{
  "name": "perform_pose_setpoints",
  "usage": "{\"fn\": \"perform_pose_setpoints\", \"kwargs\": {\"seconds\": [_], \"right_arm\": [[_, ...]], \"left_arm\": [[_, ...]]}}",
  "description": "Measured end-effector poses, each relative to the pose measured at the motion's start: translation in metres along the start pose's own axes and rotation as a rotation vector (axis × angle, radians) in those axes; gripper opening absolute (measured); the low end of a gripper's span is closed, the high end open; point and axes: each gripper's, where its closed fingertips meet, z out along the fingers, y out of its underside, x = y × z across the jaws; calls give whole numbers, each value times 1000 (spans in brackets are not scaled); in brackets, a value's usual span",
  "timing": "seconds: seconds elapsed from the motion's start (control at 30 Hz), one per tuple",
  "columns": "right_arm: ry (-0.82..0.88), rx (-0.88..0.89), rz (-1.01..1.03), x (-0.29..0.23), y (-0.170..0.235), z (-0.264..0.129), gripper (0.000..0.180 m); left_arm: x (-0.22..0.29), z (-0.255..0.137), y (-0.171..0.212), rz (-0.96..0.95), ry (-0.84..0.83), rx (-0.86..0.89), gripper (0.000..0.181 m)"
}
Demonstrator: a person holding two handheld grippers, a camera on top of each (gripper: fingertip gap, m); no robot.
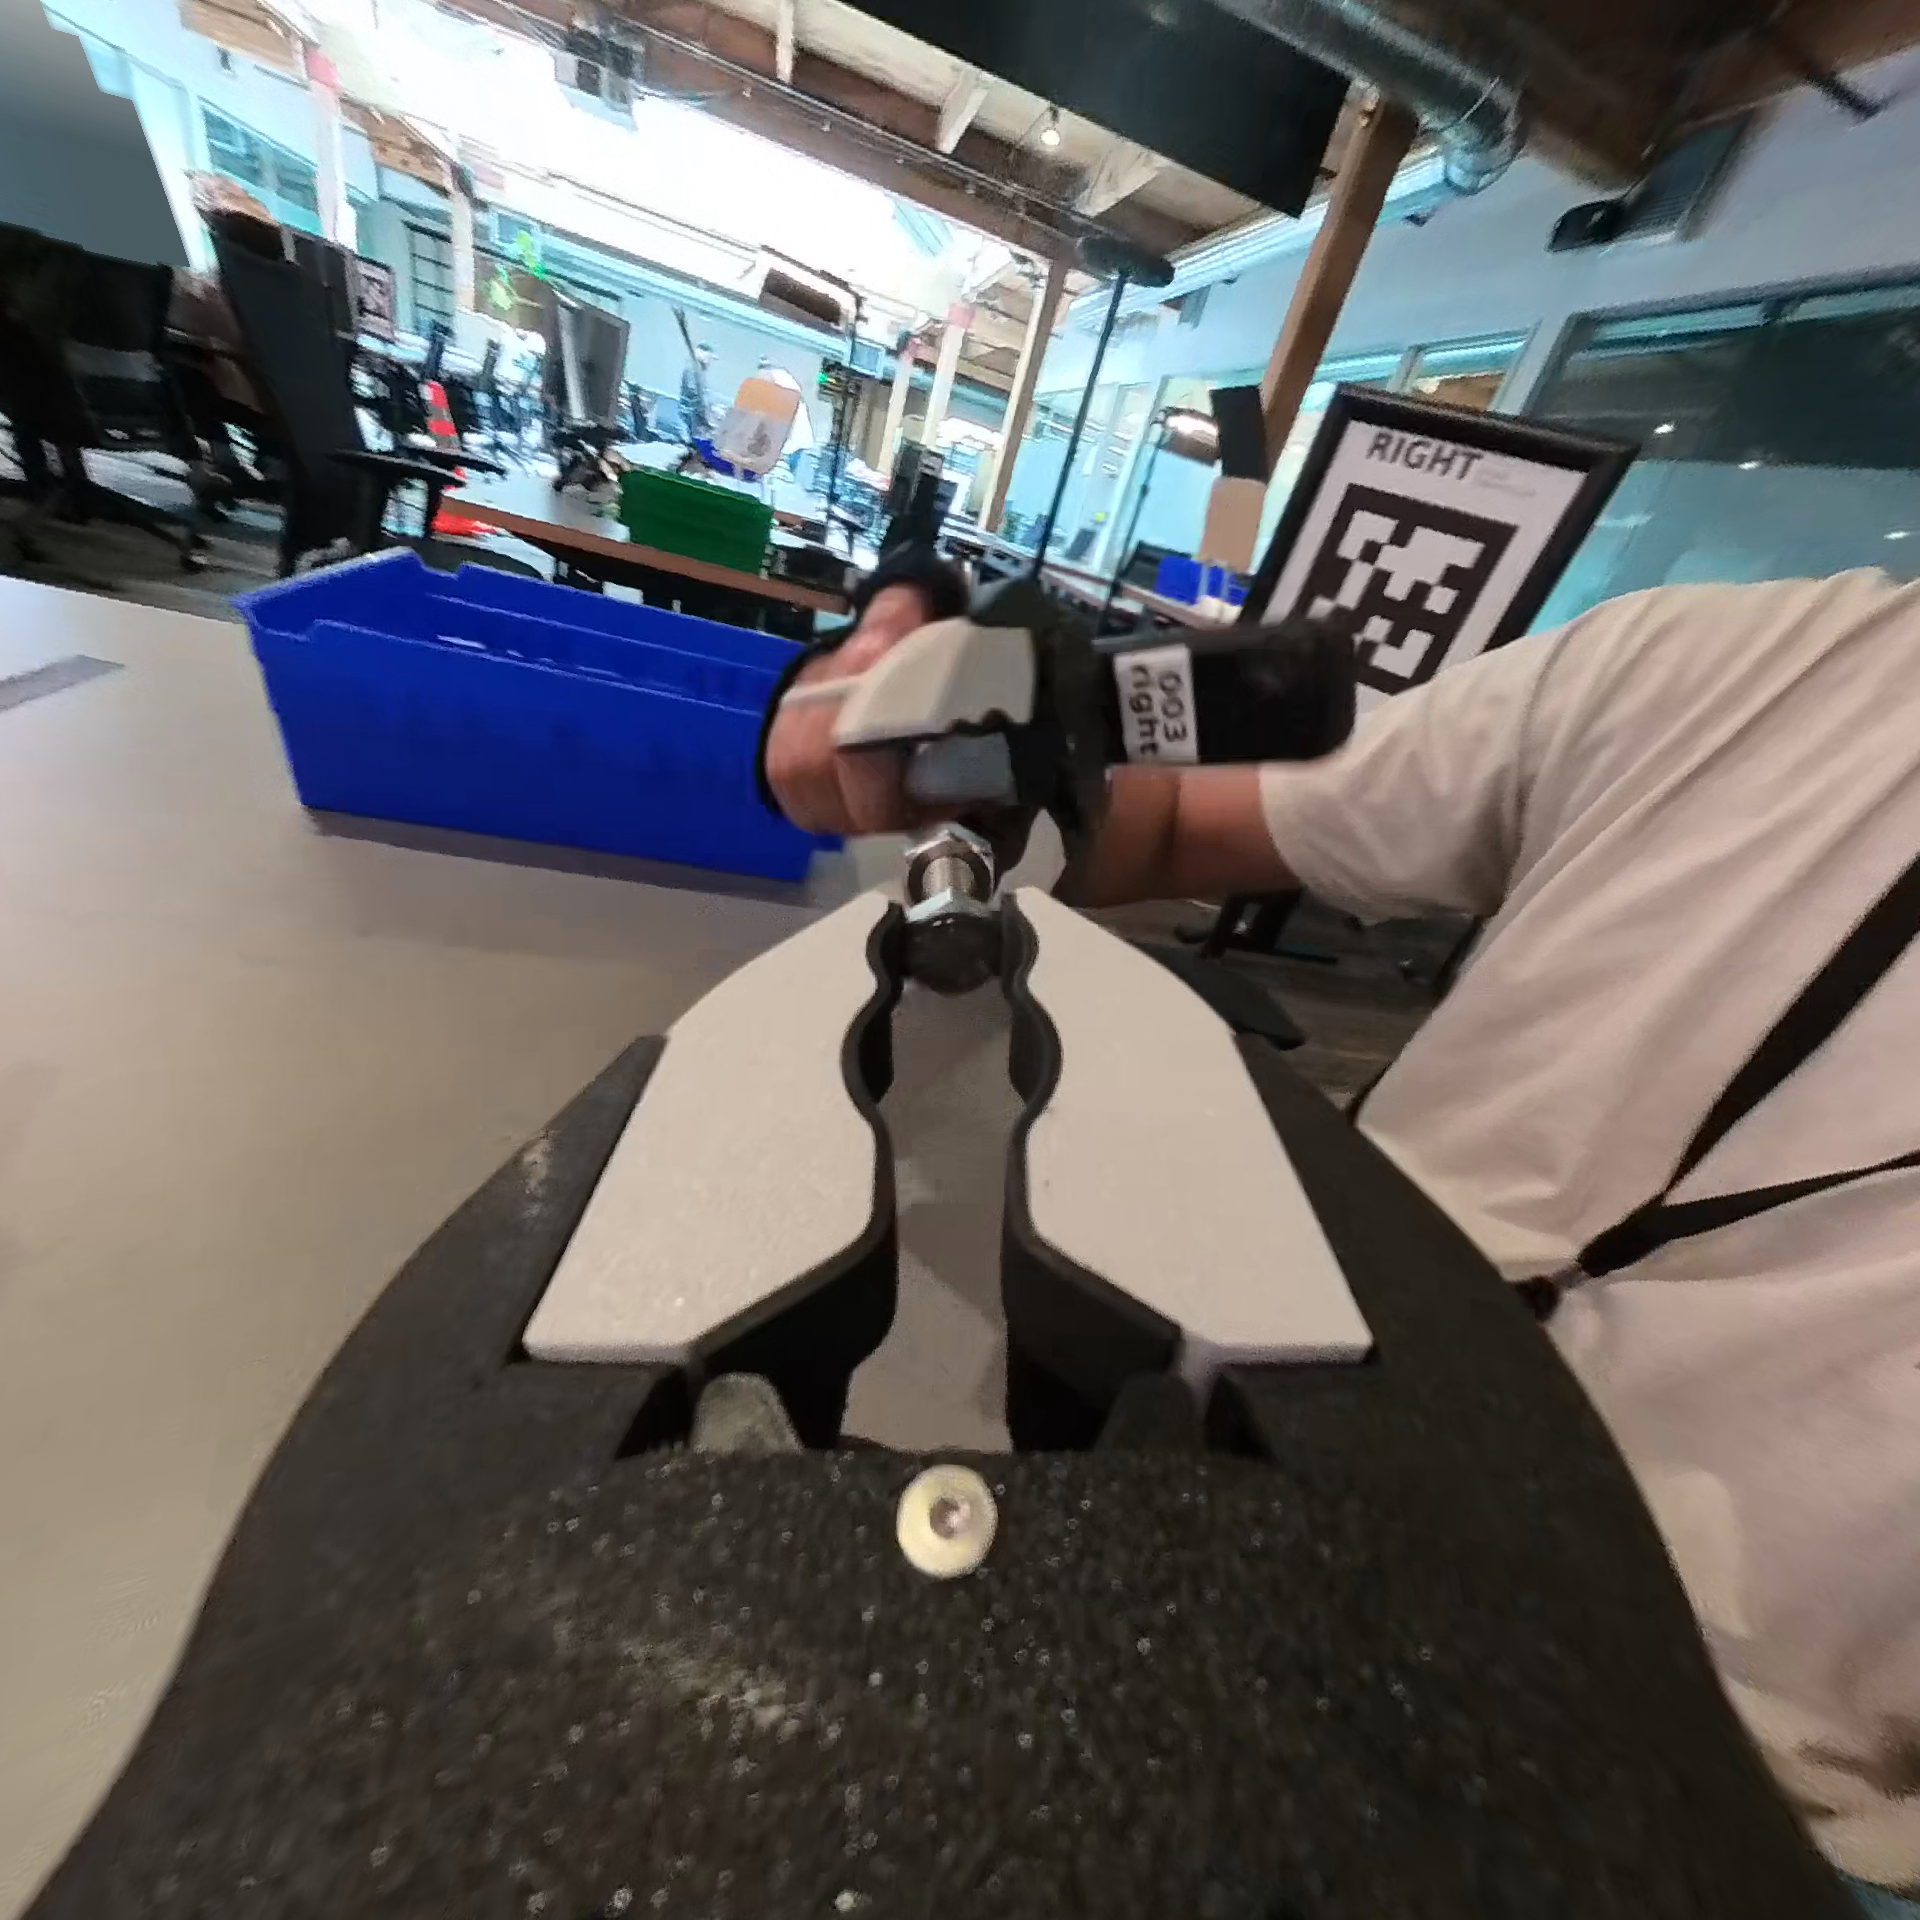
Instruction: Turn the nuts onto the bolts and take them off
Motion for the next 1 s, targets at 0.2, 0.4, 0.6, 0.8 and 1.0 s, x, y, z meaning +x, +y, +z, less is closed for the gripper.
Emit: {"fn": "perform_pose_setpoints", "kwargs": {"seconds": [0.2,0.4,0.6,0.8,1.0], "right_arm": [[110,48,-570,-7,-35,7,34],[118,40,-683,-8,-34,20,18],[-105,93,-32,-7,-37,22,18],[-499,220,1081,-5,-37,22,18],[-650,267,1701,-8,-21,21,18]], "left_arm": [[5,6,11,-46,64,-47,17],[10,9,13,-60,94,-49,17],[10,7,8,11,47,-45,17],[4,7,9,78,-30,-75,17],[-11,12,26,151,-145,-175,17]]}}
